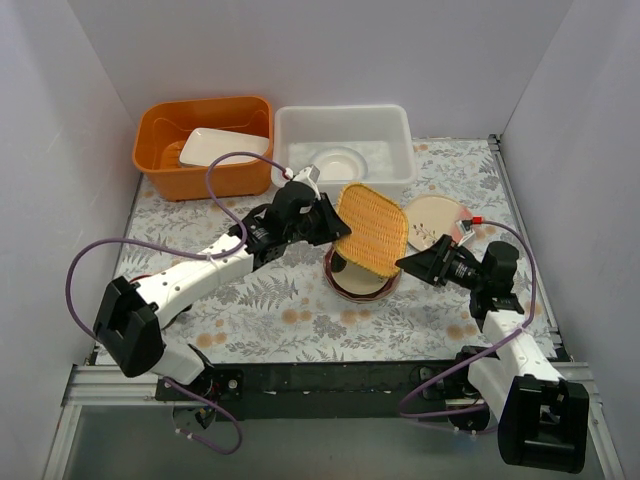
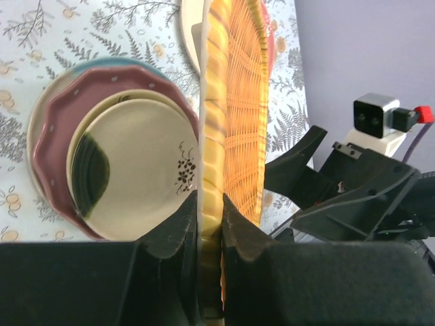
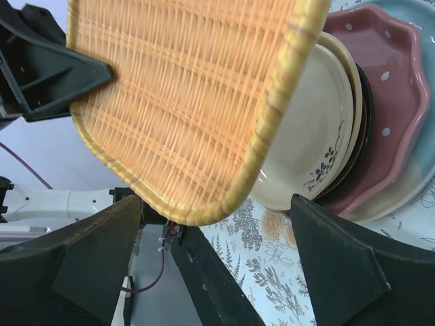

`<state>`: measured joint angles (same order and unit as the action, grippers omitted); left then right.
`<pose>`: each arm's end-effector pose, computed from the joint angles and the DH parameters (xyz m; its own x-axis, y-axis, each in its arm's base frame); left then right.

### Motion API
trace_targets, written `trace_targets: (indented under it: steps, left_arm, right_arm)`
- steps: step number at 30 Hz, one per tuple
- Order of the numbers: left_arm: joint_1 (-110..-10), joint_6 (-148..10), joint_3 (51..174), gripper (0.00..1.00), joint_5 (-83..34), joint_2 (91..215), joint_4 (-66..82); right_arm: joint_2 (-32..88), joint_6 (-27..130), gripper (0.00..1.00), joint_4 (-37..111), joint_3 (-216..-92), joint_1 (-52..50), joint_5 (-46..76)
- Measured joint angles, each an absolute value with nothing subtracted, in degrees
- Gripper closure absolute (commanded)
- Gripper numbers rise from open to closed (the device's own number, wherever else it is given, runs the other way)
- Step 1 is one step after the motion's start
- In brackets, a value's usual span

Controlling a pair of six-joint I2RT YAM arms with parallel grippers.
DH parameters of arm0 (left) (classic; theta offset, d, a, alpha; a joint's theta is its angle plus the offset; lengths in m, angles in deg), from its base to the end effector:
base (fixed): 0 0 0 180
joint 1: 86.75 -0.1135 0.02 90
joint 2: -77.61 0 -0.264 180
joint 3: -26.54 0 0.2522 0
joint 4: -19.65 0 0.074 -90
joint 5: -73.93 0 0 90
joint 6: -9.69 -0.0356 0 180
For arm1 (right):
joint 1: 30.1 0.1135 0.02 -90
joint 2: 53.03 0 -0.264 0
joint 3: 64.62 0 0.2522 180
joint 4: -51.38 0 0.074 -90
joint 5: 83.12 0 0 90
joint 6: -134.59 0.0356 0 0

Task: Place the plates into the plastic bin on the countertop
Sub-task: Place the plate in the plastic bin.

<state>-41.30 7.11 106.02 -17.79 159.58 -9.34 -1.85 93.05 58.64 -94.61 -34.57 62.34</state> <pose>0.2297 -0.2349 0.3067 -0.7460 -0.6655 -0.0227 -0.3331 0.4025 -0.8527 0.1828 0.0151 0.2054 -0.7227 0.4822 -0.4952 -0.3196 0.4021 0.8580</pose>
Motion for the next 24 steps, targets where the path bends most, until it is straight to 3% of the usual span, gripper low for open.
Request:
trace_targets:
  steps: [13, 24]
  left_arm:
    - [-50.2, 5.6, 116.8, 1.0, -26.4, 169.2, -9.5]
    - [-57.0, 2.9, 132.9, 1.0, -31.0, 181.3, -13.0]
  right_arm:
    - [-4.0, 90.8, 0.02, 53.8, -94.5, -34.6, 61.0]
    - [-2.0, 89.2, 0.02, 53.6, -93.7, -34.5, 60.9]
